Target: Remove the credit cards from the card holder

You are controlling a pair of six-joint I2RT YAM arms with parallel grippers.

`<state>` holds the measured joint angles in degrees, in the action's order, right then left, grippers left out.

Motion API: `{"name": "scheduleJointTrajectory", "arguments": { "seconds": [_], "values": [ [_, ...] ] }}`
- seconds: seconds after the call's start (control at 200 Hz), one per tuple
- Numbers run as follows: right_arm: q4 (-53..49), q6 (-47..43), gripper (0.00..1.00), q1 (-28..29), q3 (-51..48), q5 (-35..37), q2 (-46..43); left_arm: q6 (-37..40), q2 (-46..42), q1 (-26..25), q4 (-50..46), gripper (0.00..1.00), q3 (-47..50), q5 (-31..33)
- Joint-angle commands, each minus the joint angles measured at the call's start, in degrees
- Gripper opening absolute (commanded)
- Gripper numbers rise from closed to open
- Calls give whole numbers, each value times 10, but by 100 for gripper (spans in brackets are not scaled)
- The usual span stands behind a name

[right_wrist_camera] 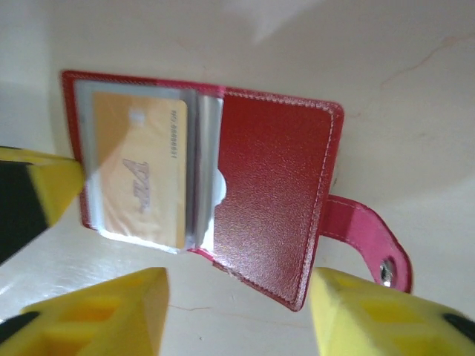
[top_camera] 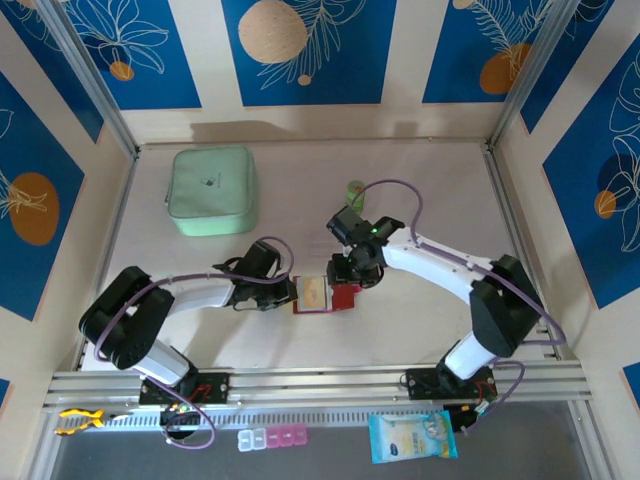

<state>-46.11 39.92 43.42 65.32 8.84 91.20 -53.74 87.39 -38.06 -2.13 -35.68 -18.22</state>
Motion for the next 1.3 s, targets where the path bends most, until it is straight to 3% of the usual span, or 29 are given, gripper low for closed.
{"name": "scheduleJointTrajectory", "arguments": {
  "seconds": [0.0, 0.05, 0.175, 1.295],
  "values": [
    [-25, 20, 63, 3, 16, 3, 27, -6, 0, -5, -17, 12, 7, -8],
    [-32, 20, 74, 1, 15, 16, 36, -7, 0, -5, -18, 12, 6, -7],
    [-34, 9, 89, -4, 10, 34, 58, -7, 1, -5, -22, 12, 3, -9],
    [9, -39, 95, -26, -32, 43, 165, -3, 15, -6, -15, 12, -3, -20]
  ]
}}
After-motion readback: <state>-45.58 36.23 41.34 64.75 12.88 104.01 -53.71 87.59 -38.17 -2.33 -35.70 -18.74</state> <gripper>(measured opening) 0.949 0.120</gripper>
